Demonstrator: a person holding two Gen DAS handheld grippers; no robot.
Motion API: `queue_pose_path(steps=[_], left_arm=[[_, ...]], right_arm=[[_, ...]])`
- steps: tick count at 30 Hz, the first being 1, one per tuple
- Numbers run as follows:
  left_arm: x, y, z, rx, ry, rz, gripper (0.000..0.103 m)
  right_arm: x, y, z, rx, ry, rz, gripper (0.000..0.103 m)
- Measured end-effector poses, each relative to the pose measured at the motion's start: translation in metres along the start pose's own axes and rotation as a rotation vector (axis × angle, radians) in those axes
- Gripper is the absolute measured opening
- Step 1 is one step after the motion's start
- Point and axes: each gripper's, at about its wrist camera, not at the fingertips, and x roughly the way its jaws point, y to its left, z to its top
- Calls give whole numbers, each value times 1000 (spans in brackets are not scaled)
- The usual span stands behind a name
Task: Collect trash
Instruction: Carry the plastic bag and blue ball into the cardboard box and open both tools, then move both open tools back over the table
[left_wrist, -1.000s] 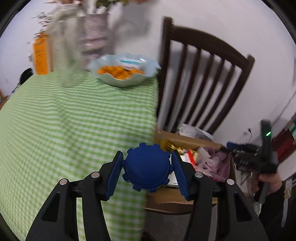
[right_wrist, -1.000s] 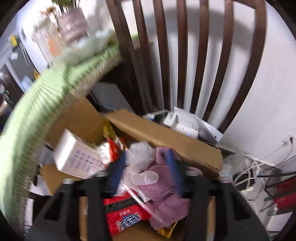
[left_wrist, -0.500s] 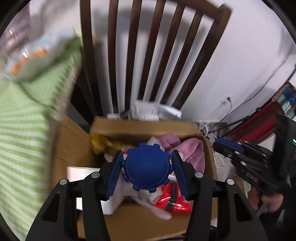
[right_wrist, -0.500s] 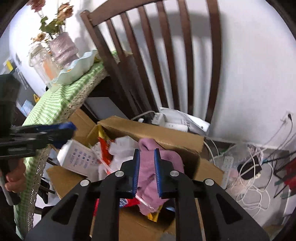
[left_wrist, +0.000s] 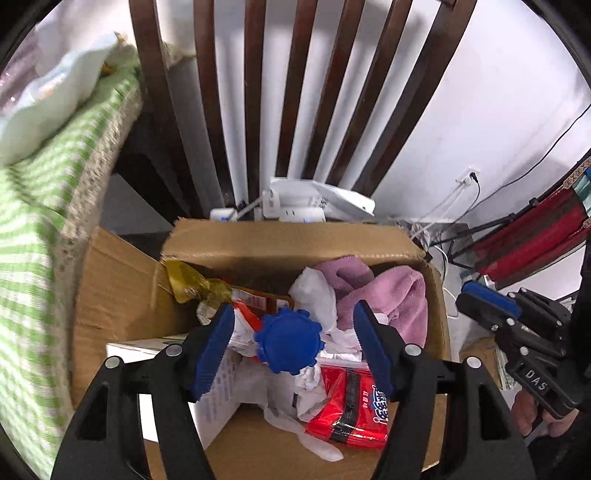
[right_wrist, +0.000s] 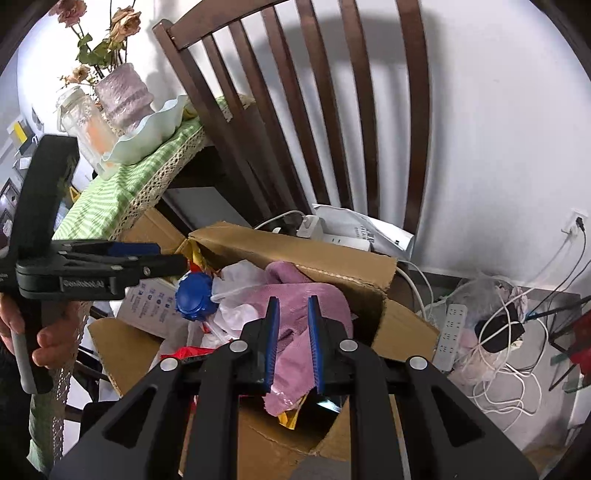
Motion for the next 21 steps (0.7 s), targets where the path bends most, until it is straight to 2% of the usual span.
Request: queue_pose_path(steps=[10, 13, 16, 19, 21], left_arm=[[-41, 1, -14, 25, -85, 41, 64], [-61, 9, -21, 9, -133, 38, 70], [-91, 20, -29, -7, -225, 63, 73], [-121, 32, -36, -30, -321, 80, 80], [-148, 47, -46, -61, -396, 102, 84]], right_arm=[[-9, 24, 3, -49, -13, -8, 16], [-14, 35, 5, -64, -32, -22, 16], [-20, 45, 10, -54, -65, -65, 18], [-26, 60, 15, -64, -93, -84, 22], [-32, 78, 21, -92, -119, -91, 33]])
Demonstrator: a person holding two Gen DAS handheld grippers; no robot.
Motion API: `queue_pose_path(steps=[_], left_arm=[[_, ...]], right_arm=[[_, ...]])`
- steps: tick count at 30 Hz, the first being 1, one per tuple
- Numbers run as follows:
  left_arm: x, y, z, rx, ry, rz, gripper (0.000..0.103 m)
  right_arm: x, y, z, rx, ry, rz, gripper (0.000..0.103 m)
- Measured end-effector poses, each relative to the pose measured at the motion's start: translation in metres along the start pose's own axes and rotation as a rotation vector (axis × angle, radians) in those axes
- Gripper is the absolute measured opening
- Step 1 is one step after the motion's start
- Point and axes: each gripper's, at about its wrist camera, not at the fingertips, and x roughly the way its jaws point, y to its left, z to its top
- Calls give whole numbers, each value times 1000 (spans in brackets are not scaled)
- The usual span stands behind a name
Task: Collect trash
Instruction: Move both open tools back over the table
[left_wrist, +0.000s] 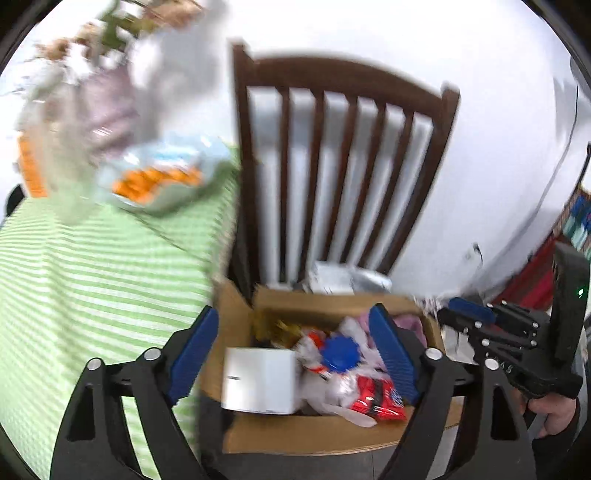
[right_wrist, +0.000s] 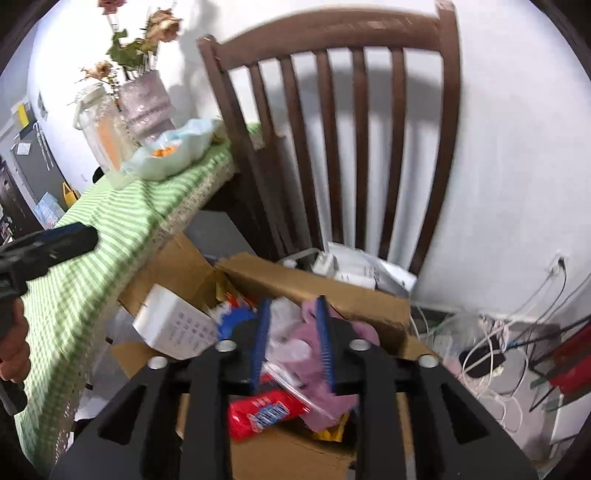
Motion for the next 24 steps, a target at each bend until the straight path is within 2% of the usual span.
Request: queue_pose_path(steps=[5, 7, 13, 16, 18, 20, 22, 24], left_arm=[[-57, 48, -6, -79, -112, 78, 84], [-84, 76, -14, -116, -163, 137, 86], [-152, 157, -45, -233, -242, 309, 86], [-194, 203, -68, -301, -274, 442, 86], [-217, 224, -81, -342, -279, 516, 87], [-244, 244, -98, -390, -274, 603, 87], [-271, 256, -118, -415, -290, 665, 87], [-307, 270, -146, -483, -333, 732, 91]], right_arm=[[-11, 55, 20, -96, -57, 26, 38], [-13, 81, 26, -141, -72, 46, 40], [-10, 182, 39, -283, -100, 158, 44], [-6, 238, 42, -346, -97, 235, 44], [-4, 278, 42, -387, -98, 315, 45], [1, 320, 42, -425, -93, 397, 46], [10, 366, 46, -476, -40, 427, 46], [1, 401, 47, -520, -61, 487, 46]])
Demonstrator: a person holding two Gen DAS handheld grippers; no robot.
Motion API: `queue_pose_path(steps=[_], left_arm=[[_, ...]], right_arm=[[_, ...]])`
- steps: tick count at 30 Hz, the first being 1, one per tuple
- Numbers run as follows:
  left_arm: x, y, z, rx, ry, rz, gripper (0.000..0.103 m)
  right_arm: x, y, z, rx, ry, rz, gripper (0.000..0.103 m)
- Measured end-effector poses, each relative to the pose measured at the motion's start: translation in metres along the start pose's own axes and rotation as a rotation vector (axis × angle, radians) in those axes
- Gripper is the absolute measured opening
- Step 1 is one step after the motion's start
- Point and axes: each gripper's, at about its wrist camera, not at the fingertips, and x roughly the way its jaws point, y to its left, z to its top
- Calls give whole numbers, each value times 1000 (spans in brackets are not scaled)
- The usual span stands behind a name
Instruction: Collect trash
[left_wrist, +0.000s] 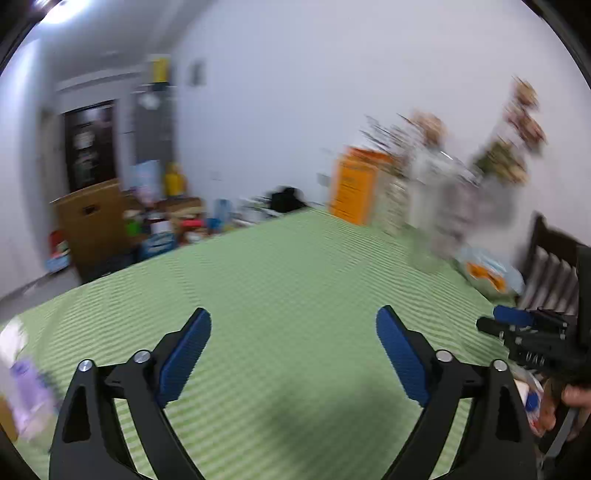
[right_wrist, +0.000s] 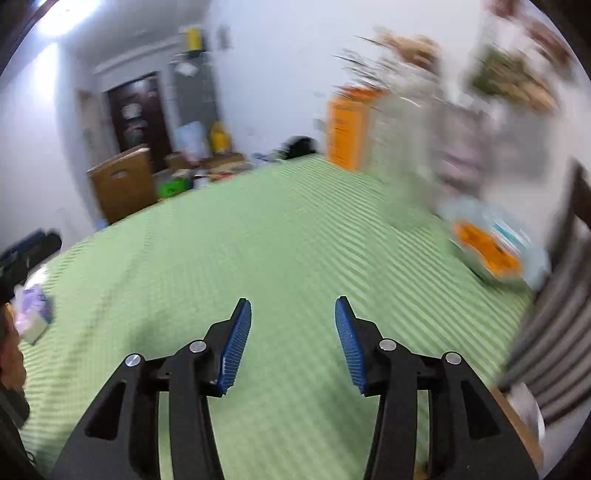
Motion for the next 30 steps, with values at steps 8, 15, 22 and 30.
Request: queue_pose_path(steps=[8, 15, 22, 30], left_arm=[[-12, 66, -6, -113, 16, 112, 92], [-30, 71, -13, -100, -15, 116, 92], [-46, 61, -27, -74, -52, 117, 92], [-64, 51, -63, -60, -73, 116, 92]], right_arm=[[21, 87, 25, -125, -53, 119, 50], [4, 109, 25, -127, -90, 127, 51], [-20, 116, 5, -113, -129, 92, 53], [-38, 120, -34, -62, -156, 64, 53]])
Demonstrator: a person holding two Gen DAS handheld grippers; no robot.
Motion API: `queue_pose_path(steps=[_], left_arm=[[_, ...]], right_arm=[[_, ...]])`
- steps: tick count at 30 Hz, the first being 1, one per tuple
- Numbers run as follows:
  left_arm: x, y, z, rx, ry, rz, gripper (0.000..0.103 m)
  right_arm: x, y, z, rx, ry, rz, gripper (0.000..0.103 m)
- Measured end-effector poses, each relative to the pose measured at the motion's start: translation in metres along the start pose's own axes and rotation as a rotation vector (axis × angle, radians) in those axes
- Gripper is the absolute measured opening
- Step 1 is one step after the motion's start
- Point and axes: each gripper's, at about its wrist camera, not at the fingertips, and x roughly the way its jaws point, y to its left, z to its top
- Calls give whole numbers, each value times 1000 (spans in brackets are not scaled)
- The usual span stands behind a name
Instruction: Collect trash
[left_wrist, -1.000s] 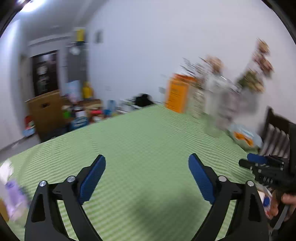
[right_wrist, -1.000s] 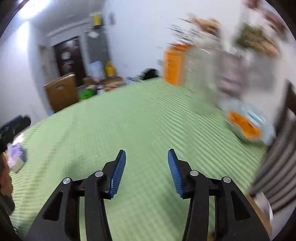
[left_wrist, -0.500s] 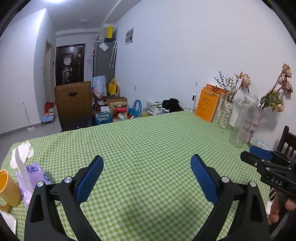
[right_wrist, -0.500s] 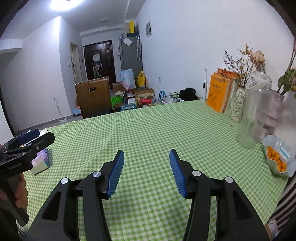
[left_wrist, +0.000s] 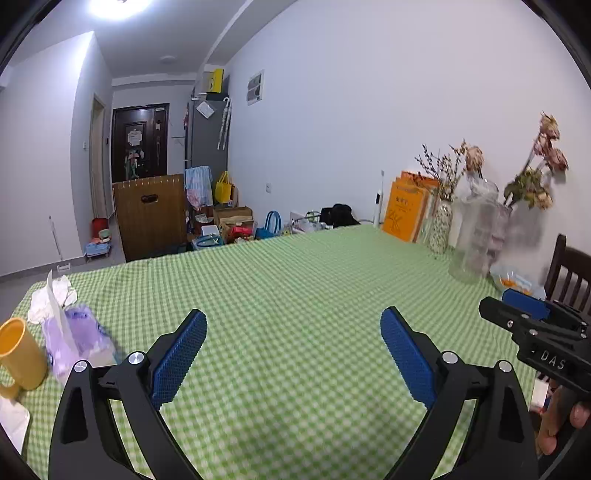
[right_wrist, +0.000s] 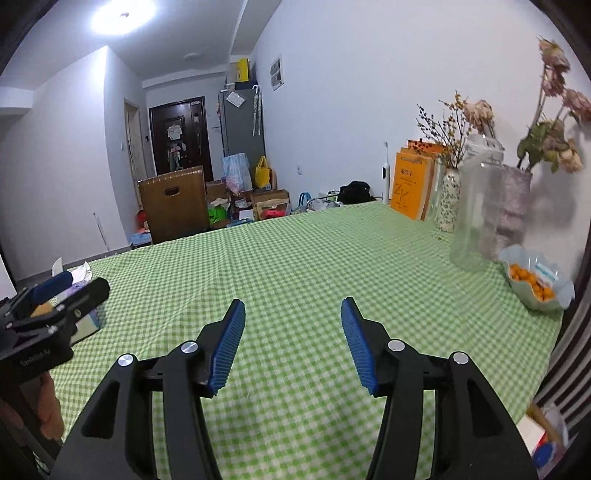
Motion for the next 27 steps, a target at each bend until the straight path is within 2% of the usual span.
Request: queue_pose_path(steps=[6, 10, 15, 18, 21, 24, 27], left_arm=[[-14, -5, -29, 20, -11, -30, 92], [-20, -8, -57, 13, -19, -86, 92], [-32, -9, -76, 37, -37, -57, 92], [-49, -7, -79, 53, -63, -30, 92], [-63, 0, -83, 42, -80, -5, 95], [-65, 5, -92, 36, -62, -12, 95], [-66, 5, -103, 67, -80, 10, 95]], right_arm=[[-22, 10, -30, 12, -21, -3, 53], [-34, 19, -53, 1, -29, -28, 56], [-46, 27, -79, -20, -15, -60, 56], [-60, 29, -88, -1, -31, -60, 56], [-73, 34, -93, -11, -64, -61, 62], [-77, 43, -100, -53, -79, -91, 62], [-81, 50, -108, -59, -100, -104, 62]])
